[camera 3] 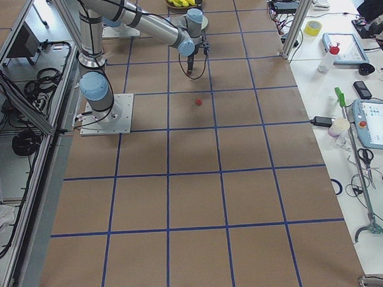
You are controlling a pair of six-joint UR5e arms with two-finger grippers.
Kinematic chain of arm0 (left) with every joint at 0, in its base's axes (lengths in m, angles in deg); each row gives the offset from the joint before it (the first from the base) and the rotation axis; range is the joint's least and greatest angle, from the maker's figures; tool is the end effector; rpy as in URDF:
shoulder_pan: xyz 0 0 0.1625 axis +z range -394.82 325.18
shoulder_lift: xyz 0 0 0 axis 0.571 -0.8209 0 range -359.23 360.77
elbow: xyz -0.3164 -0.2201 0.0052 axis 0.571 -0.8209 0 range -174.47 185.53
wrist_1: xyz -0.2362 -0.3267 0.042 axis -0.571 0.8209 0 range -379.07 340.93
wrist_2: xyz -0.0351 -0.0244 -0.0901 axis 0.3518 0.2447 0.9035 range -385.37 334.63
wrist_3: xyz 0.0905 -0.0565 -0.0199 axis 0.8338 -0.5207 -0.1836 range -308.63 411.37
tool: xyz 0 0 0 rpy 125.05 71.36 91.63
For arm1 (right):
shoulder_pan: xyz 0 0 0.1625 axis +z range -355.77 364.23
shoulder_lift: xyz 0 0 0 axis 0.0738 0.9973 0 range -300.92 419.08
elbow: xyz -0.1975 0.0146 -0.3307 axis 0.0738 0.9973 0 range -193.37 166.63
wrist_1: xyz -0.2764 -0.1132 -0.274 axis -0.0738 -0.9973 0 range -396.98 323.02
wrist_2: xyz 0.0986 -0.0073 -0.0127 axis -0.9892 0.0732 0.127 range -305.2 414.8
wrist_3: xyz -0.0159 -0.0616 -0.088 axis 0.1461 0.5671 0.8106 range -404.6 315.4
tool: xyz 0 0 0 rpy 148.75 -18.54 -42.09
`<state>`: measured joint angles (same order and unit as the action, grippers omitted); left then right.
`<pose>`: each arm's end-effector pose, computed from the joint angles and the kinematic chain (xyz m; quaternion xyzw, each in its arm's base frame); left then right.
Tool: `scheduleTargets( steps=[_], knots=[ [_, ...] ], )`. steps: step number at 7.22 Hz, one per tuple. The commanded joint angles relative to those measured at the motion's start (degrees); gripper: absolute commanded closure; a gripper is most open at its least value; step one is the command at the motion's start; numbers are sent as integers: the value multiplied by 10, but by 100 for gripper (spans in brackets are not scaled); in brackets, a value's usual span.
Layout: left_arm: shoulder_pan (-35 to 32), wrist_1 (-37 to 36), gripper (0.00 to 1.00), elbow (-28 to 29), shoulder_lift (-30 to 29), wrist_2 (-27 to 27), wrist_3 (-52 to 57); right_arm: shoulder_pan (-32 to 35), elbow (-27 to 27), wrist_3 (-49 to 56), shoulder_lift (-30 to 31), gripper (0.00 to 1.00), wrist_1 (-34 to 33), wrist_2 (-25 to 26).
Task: Collect all strawberries into plate
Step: 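Move a second strawberry beside the first with the right gripper while the left arm approaches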
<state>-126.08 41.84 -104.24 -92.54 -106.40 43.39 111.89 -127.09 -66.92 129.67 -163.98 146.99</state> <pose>-0.1609 -0.4814 0.3011 0.0542 -0.9941 0.0457 0.0820 0.2732 -0.4325 0.1458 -0.0396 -0.9976 -0.0439 0.0363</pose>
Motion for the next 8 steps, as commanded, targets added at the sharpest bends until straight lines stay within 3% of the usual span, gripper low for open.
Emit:
scheduleTargets(
  steps=[1, 2, 3, 4, 5, 6, 7, 8],
  knots=[
    [-9, -33, 0, -9, -21, 1, 6, -3, -11, 1, -5, 39, -19, -3],
    [-3, -16, 0, 6, -16, -5, 6, -3, -10, 2, -7, 67, -19, -5],
    [-2, 72, 0, 50, -12, -12, 6, -3, -10, 6, -7, 88, -19, -13],
    [-2, 151, 0, 106, -13, -41, 6, -3, -9, 37, -7, 94, -19, -15],
    [-1, 183, 0, 125, -13, -64, 7, -3, -8, 40, -7, 97, -18, -15],
    [-1, 182, 0, 121, -13, -64, 7, -3, -4, 22, -2, 97, -16, -56],
    [-2, 179, 0, 120, -14, -64, 7, -1, 5, -6, -3, 97, -26, -187],
    [-2, 178, 0, 120, -17, -65, 7, 4, 16, -30, -9, 97, -62, -258]
  ],
)
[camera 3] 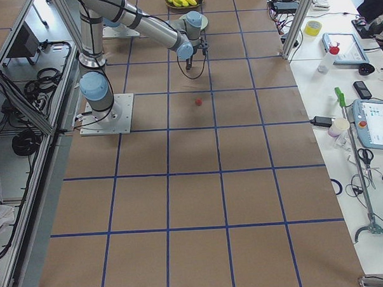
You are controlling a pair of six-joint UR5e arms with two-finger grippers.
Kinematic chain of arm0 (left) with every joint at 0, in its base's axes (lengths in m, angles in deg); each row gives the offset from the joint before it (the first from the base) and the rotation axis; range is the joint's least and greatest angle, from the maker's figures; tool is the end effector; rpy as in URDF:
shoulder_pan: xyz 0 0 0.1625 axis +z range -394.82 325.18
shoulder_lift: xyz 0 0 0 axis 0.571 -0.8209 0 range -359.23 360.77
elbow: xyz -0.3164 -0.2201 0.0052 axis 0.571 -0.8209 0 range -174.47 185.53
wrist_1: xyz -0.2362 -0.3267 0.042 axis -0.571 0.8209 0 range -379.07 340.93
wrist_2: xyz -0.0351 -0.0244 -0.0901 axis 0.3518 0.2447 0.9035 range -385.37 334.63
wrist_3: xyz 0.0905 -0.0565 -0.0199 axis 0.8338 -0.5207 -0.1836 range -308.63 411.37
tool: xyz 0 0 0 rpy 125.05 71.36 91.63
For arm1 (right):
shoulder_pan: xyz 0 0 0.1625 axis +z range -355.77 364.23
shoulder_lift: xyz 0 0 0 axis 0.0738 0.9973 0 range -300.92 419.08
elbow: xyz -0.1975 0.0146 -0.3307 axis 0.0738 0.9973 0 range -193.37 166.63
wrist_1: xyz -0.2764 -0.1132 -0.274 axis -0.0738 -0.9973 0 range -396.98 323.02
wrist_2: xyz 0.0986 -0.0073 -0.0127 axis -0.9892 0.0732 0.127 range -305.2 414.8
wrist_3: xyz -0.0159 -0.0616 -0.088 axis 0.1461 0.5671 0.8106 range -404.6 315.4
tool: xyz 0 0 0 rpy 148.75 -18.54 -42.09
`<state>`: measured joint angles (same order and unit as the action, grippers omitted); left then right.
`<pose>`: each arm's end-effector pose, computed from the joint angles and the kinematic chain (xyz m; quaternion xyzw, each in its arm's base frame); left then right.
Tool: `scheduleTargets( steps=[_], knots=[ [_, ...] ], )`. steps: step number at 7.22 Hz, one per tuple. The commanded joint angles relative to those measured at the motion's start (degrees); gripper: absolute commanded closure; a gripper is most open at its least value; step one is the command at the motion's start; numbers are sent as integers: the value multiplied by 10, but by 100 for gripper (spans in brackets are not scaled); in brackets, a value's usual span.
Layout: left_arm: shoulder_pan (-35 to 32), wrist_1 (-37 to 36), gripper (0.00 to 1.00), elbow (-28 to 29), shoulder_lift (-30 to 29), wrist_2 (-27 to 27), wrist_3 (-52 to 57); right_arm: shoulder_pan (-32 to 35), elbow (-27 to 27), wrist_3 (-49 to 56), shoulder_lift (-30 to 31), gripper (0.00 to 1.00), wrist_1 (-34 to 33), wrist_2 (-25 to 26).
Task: Collect all strawberries into plate
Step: 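Move a second strawberry beside the first with the right gripper while the left arm approaches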
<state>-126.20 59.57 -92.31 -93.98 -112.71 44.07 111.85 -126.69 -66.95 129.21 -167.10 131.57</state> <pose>-0.1504 -0.4994 0.3527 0.0518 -0.9983 -0.0125 0.0223 0.3033 -0.4324 0.1521 0.0441 0.9920 0.0645 0.0991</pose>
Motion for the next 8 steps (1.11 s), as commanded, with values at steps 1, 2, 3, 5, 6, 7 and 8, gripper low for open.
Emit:
scheduleTargets(
  steps=[1, 2, 3, 5, 6, 7, 8],
  knots=[
    [0, 0, 0, -2, -3, -2, 0, 29, 21, -36, -27, 96, -62, -135],
    [-1, -1, 0, -13, -3, -1, -1, 46, 28, -37, -50, 83, -83, -134],
    [-1, -3, 0, -24, -3, 2, -2, 46, 29, -37, -52, 31, -83, -132],
    [-1, -4, 0, -28, -5, 3, -4, 44, 31, -28, -32, 0, -72, -115],
    [-1, -3, 0, -28, -5, 4, -4, 32, 29, -25, -5, 0, -46, -72],
    [-3, -3, 0, -28, -6, 6, -9, -14, 29, 18, 20, 0, 13, -32],
    [-6, -5, 0, -32, -10, 9, -4, -89, 25, 72, 47, 0, 77, 40]
  ],
)
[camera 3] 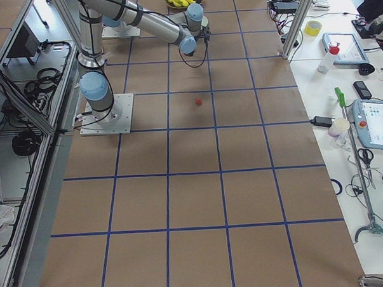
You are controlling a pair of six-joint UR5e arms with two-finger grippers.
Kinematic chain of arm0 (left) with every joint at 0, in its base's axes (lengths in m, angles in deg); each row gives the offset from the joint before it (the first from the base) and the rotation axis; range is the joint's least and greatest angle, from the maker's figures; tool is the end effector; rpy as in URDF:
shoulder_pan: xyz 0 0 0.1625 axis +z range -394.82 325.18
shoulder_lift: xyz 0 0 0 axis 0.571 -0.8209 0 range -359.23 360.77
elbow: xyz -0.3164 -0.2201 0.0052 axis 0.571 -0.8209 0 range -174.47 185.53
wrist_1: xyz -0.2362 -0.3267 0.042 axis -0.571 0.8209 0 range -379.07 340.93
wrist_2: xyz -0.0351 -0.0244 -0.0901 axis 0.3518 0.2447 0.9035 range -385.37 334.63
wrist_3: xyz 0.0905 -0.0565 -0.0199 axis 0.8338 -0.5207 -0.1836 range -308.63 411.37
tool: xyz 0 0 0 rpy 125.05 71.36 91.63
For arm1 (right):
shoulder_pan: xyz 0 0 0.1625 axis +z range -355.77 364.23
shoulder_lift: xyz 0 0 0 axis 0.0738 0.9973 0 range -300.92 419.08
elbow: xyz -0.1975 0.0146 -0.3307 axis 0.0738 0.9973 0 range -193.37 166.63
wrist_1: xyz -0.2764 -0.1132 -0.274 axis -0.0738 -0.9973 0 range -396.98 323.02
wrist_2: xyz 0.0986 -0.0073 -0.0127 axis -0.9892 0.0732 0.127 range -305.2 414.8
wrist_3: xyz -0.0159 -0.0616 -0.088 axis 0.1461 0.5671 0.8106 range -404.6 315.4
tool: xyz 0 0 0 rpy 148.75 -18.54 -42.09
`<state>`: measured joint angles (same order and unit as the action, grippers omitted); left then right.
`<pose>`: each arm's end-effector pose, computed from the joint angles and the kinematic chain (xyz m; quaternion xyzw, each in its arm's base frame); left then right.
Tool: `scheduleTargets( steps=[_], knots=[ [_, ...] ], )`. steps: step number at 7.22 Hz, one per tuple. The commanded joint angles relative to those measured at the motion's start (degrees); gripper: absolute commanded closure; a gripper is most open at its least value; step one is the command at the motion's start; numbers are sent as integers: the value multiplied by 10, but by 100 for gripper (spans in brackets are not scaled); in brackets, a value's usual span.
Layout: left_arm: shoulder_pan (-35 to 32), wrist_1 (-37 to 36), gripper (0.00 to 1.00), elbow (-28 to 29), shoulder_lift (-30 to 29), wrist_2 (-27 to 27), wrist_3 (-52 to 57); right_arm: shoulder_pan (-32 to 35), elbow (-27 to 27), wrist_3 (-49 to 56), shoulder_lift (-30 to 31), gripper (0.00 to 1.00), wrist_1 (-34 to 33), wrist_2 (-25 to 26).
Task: Collect all strawberries into plate
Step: 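Grasp the last strawberry with the right gripper while the left gripper grasps one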
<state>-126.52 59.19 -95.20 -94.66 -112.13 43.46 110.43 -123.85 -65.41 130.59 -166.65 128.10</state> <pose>-0.1541 -0.4908 0.3240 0.0552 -0.9973 -0.0409 0.0249 0.3032 -0.4542 0.1845 0.0390 0.9886 0.0405 0.1396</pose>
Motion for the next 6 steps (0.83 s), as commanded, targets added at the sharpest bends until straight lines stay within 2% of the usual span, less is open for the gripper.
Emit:
scheduleTargets(
  steps=[1, 2, 3, 4, 6],
  knots=[
    [-16, -21, 0, -16, -12, 40, 3, -128, -6, 101, 57, 0, 97, 96],
    [-40, -88, 0, -40, -29, 81, 3, -149, -6, 117, 58, 0, 96, 134],
    [-56, -146, 0, -71, -48, 84, 3, -168, -10, 133, 53, 0, 98, 226],
    [-62, -194, 0, -95, -71, 91, 5, -181, -24, 144, 51, 0, 95, 235],
    [-65, -214, 0, -113, -105, 111, 21, -189, -42, 164, 12, 9, 44, 238]
  ],
)
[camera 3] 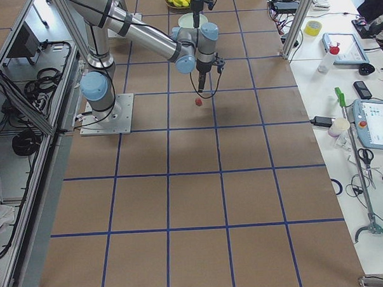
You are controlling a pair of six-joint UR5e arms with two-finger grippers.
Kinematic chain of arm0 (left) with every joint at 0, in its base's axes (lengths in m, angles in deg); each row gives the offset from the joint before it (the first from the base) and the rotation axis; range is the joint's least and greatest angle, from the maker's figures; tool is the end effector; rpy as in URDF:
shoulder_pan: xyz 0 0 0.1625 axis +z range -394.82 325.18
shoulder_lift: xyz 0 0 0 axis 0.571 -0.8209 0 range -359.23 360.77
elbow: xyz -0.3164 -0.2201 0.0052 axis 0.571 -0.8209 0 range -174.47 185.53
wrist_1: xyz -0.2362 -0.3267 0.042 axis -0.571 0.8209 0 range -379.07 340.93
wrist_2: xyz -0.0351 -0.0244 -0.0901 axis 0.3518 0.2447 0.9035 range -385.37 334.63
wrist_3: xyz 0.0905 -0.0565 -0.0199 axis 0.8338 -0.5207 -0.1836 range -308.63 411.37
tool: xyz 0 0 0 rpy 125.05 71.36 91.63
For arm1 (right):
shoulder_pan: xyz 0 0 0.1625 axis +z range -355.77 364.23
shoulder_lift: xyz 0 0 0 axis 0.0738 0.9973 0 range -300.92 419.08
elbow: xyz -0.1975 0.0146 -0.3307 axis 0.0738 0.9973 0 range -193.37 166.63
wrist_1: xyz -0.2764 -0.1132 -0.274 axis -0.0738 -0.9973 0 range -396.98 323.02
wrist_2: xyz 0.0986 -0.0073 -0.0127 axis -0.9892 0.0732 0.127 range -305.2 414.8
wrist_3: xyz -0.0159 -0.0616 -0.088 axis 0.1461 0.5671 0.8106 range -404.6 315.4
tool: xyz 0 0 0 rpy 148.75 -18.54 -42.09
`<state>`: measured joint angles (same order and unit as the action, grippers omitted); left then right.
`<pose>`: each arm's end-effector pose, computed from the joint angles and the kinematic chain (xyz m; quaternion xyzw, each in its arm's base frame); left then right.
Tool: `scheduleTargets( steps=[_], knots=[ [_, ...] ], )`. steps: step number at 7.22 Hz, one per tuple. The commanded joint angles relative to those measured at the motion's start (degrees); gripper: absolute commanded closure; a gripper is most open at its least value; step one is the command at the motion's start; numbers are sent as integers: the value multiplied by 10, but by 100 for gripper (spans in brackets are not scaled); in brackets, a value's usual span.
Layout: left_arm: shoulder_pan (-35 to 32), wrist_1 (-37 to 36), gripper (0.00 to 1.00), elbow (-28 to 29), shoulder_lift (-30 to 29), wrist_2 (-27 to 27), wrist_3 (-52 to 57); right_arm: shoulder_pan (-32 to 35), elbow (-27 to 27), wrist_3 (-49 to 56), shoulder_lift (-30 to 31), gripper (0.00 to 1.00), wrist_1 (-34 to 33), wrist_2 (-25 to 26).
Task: Collect all strawberries into plate
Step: 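Grasp the last strawberry with the right gripper while the left gripper grasps one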
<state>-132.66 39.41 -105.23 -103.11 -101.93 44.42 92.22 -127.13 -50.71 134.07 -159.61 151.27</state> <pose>-0.2254 -0.4749 0.2083 -0.0045 -0.9928 -0.0419 0.1125 0.1039 -0.4898 0.1772 -0.0676 -0.9947 -0.0516 0.0582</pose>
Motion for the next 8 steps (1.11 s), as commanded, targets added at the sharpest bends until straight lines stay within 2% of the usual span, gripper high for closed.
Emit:
scheduleTargets(
  steps=[1, 4, 5, 6, 7, 8],
  knots=[
    [-15, -17, 0, -23, -28, 8, 24, -12, -10, 20, -39, 13, -33, 2],
    [-28, -17, 0, -28, -53, 7, 32, -26, -20, 69, -42, 17, -31, 14],
    [-28, -18, 0, -27, -62, 6, 32, -42, -23, 83, -41, 27, -28, 10],
    [-28, -40, 0, -25, -70, 6, 33, -43, -24, 85, -40, 73, -27, 6],
    [-28, -73, 2, -25, -82, 8, 32, -43, -24, 87, -40, 94, -27, 6],
    [-28, -74, 20, -25, -89, 8, 32, -43, -23, 90, -38, 100, -27, 5]
  ],
)
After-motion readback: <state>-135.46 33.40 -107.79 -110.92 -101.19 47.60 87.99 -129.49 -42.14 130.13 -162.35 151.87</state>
